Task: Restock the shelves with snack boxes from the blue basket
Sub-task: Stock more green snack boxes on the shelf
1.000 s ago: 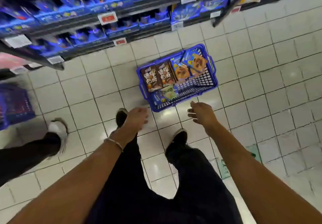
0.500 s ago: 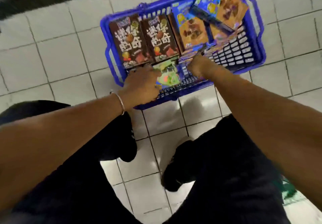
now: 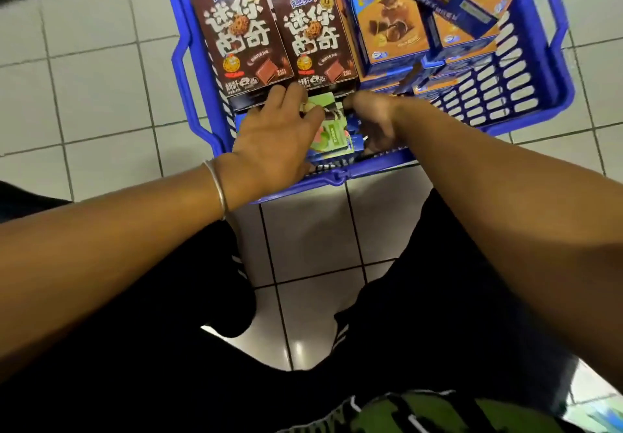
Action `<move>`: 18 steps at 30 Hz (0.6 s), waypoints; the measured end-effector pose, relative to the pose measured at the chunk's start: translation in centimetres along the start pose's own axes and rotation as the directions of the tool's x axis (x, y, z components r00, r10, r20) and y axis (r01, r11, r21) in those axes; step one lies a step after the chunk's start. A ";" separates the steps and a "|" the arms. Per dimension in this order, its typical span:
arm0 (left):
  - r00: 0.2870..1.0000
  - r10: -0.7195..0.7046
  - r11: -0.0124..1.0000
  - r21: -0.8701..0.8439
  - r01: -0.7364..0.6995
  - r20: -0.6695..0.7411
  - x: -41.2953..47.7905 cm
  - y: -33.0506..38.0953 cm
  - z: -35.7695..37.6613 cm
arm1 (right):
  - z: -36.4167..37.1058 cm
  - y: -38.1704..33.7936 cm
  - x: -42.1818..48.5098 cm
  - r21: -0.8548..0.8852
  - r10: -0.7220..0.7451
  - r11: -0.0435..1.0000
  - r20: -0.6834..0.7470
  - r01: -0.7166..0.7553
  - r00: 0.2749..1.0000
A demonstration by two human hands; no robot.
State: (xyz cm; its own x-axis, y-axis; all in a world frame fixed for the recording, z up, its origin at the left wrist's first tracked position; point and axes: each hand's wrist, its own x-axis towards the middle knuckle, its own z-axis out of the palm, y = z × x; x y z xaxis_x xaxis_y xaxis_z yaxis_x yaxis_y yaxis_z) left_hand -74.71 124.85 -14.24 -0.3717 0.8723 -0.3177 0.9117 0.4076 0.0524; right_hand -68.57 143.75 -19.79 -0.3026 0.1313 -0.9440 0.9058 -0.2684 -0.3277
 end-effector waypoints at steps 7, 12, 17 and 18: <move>0.997 0.014 0.998 -0.059 -0.018 -0.070 -0.1 -0.4 0.5 | 0.4 0.0 -0.4 0.033 -0.058 0.998 -0.003 0.058 0.998; 0.997 -0.016 0.999 -0.044 0.013 -0.078 0.0 -0.1 0.4 | -0.1 0.6 -1.1 0.075 -0.130 0.990 0.123 0.121 0.984; 0.996 -0.024 0.999 -0.048 0.020 -0.087 -0.2 -0.2 0.5 | -0.8 0.7 -1.9 0.126 -0.204 0.976 0.272 0.175 0.940; 0.996 -0.021 0.999 -0.051 0.016 -0.084 -0.2 -0.2 0.4 | -0.6 0.7 -2.0 0.103 -0.199 0.979 0.267 0.178 0.943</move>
State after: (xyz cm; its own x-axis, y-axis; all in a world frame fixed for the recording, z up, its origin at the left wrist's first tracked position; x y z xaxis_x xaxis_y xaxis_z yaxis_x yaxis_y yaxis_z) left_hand -74.72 124.54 -14.61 -0.4038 0.8832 -0.2385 0.8954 0.4350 0.0950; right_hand -67.16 143.91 -18.13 -0.5450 -0.0772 -0.8349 0.8021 -0.3379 -0.4924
